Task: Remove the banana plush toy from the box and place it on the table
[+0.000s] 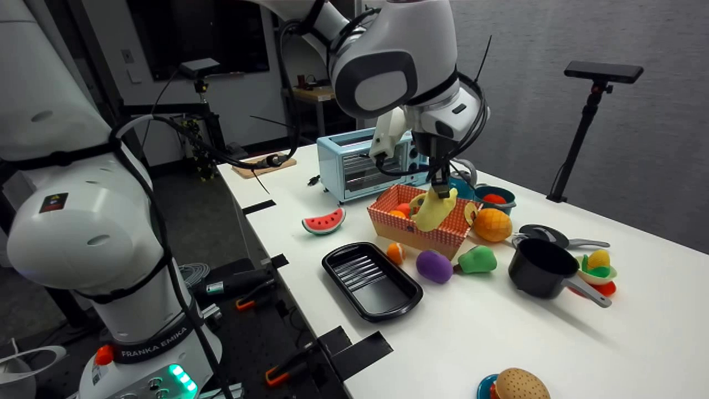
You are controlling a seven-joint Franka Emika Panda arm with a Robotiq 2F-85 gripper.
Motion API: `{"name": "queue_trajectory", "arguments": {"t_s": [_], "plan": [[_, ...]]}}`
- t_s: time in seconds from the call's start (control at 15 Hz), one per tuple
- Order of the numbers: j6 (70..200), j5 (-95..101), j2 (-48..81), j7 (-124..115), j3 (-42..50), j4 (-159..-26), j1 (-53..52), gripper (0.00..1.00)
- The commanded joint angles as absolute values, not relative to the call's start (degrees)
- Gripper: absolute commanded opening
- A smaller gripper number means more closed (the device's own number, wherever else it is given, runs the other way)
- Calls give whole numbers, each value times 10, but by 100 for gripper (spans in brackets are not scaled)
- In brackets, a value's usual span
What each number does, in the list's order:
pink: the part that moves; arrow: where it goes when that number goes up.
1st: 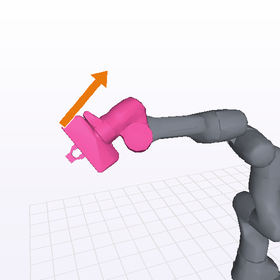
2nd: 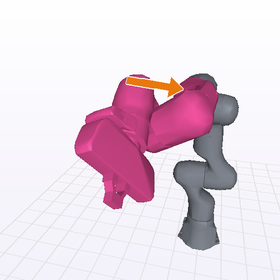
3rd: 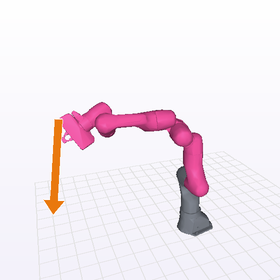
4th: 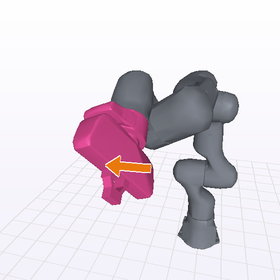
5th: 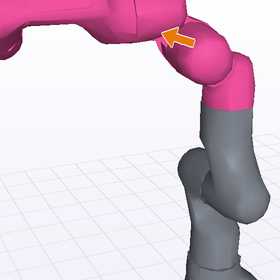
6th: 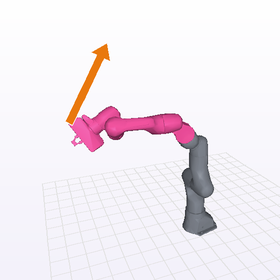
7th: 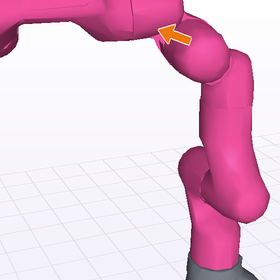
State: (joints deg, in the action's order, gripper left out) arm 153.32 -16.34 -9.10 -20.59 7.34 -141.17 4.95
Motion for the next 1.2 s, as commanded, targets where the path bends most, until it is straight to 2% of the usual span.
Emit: {"name": "queue_trajectory", "arguments": {"t_s": [0.0, 0.27, 0.33, 0.47, 0.53, 1.13], "plan": [[1537, -187, -111, -185, 69, -1429, 49, 50], [1532, -189, -108, -183, 67, -1427, 47, 81], [1531, -165, -91, -202, 64, -1414, 55, 64], [1531, -166, -91, -202, 63, -1414, 54, 78], [1531, -167, -91, -202, 63, -1414, 54, 81], [1531, -167, -91, -202, 63, -1414, 54, 81]]}}
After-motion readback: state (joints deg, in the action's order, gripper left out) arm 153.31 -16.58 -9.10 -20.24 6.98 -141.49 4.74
